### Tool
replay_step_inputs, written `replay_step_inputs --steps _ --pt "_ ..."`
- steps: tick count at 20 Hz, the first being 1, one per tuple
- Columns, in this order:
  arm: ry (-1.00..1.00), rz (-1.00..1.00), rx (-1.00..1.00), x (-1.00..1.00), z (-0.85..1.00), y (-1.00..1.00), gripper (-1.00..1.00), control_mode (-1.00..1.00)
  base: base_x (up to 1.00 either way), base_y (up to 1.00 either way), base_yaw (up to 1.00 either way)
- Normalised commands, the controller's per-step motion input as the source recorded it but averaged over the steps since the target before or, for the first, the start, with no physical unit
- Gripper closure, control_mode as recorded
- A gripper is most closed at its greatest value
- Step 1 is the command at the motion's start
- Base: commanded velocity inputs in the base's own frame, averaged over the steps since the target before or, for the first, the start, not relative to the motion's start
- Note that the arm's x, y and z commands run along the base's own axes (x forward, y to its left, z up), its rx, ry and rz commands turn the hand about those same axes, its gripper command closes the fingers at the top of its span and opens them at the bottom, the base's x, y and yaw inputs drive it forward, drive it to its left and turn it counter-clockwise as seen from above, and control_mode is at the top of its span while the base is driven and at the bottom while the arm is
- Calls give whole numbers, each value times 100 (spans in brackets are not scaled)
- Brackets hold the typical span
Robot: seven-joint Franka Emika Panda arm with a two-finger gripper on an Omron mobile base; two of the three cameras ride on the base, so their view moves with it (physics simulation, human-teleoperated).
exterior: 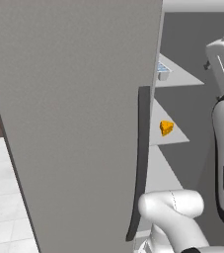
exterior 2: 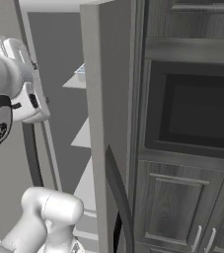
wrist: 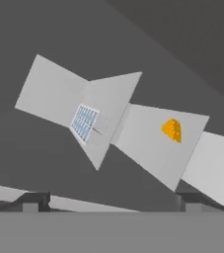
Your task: Open the freezer door, pick up the ice cube tray from the freezer, and place it on the dining counter.
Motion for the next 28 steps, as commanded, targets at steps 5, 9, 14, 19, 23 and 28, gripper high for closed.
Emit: replay_step_inputs --steps 5,9,14,19,23,28 --pt "0 0 17 48 7 0 -100 -100 0 0 0" --pt "0 0 16 48 0 -13 -100 -100 0 0 0" --pt "0 3 10 43 -16 -22 -100 -100 0 0 0" --pt "0 3 6 47 -21 -14 -100 -100 0 0 0" --pt "0 0 1 52 -26 0 -100 -100 0 0 0" --pt "0 0 2 55 -21 0 -100 -100 0 0 0"
